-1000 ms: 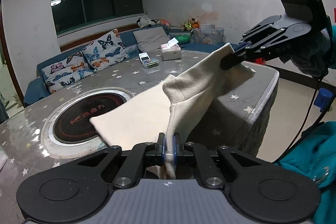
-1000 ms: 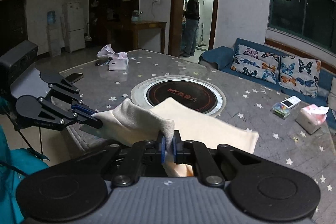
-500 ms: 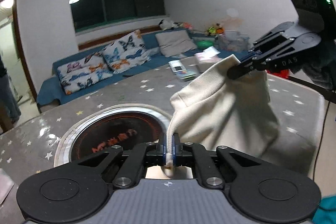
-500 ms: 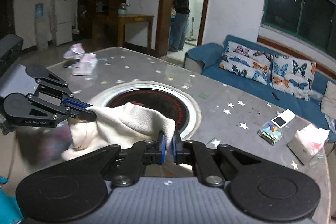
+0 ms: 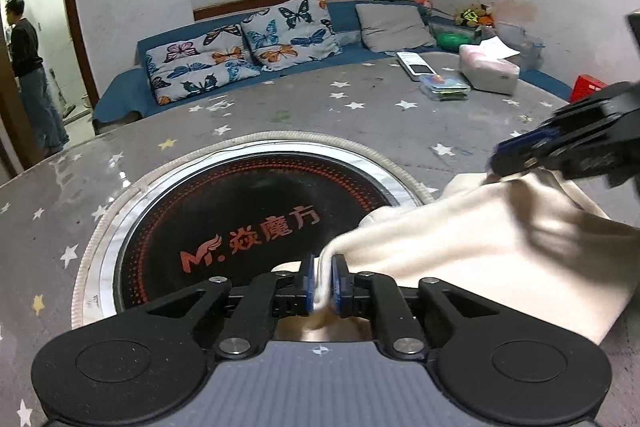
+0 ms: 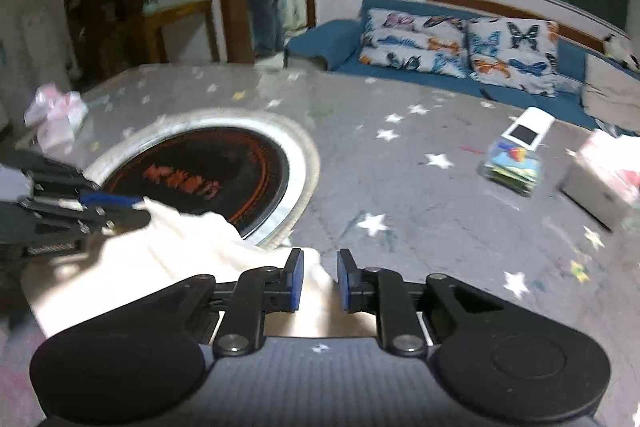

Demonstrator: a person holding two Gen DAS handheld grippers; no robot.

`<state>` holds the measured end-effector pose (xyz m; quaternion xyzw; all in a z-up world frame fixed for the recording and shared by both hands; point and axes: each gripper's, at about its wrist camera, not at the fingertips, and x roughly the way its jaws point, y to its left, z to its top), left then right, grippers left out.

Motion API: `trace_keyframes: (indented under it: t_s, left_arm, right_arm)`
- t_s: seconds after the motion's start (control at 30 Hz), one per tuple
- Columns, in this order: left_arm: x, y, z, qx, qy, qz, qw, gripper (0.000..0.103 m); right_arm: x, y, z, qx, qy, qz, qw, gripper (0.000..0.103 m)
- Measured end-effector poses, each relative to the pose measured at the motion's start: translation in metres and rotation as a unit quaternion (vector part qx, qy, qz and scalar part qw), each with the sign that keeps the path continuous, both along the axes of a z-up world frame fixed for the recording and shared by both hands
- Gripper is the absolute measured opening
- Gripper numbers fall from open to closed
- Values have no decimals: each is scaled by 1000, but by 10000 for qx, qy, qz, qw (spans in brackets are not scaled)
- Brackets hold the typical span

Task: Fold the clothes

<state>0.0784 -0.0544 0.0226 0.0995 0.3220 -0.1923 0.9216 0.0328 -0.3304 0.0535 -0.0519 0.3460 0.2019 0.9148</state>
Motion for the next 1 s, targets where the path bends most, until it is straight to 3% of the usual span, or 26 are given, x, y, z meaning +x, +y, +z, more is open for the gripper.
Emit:
trace_keyframes:
  t_s: [0.17,0.27,0.4,0.7,1.0]
  left_arm:
    - [-3,1,14,-227,-150,220,9994,16]
    - [-10,-6,22,-419,-161,118,9989,16]
    - [-19,-21,26,-571,-103,-129,9982,15]
    - [-9,-54,8,-519,251,-436,9974,13]
    - [16,-62,-5,-553,477,-202,9971,14]
  right_arm:
    - [-39,-18,11,-46,-68,87,9999,17]
    - [-53,-24,4,-35,45,65,10000,17]
    - [-46,-33,-9,61,218,-156,9996,17]
    - [-33,-34,1,228,88,-220,9995,17]
    - [5,-1,-18,259,240,-45,9994,16]
